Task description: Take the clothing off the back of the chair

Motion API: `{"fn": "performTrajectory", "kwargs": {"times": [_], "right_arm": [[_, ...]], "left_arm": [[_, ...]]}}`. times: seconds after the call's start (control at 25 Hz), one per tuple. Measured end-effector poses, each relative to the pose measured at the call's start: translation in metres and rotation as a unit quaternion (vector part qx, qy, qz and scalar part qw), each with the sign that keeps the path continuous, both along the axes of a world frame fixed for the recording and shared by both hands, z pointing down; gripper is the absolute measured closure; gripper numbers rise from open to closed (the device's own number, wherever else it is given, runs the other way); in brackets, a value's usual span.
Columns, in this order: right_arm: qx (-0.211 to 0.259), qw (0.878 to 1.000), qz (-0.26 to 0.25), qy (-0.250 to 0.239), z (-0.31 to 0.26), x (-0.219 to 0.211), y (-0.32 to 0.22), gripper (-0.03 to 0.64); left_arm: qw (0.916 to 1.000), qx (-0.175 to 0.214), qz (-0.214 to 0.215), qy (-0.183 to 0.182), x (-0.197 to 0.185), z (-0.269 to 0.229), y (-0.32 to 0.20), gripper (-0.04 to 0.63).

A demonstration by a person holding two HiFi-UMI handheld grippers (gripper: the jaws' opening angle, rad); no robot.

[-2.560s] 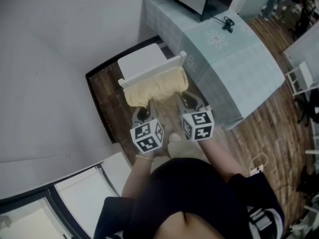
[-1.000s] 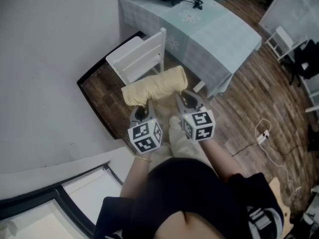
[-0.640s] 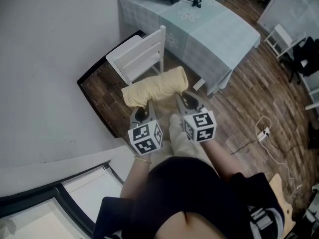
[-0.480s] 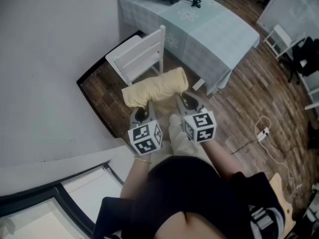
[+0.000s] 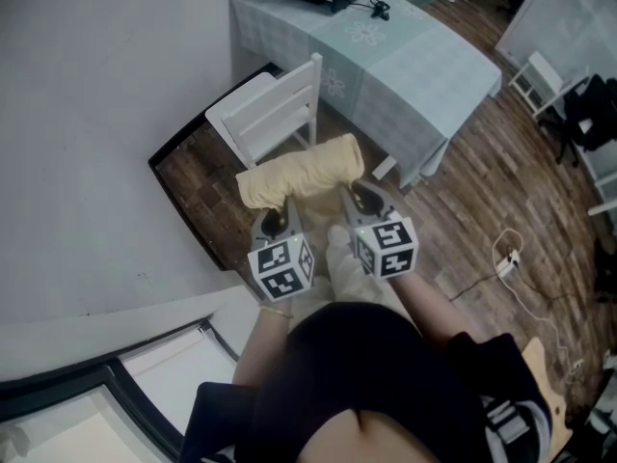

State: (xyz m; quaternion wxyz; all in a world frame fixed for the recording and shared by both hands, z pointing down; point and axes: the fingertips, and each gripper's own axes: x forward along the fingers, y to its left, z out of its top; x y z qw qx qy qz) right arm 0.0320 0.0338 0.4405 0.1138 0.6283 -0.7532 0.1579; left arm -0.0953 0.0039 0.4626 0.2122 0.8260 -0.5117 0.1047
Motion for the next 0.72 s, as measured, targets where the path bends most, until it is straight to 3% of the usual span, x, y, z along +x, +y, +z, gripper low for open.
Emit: {"fn": "performTrajectory", "kwargs": {"times": [0.72], "right_arm": [[0.014, 1.000, 0.009, -0.004, -0.0095, 0.0064, -0.0102, 0.552]], "left_arm": [[1.0000, 0.005, 0.004, 0.007, 0.0066, -0.0060, -0.0080, 0.534]]}}
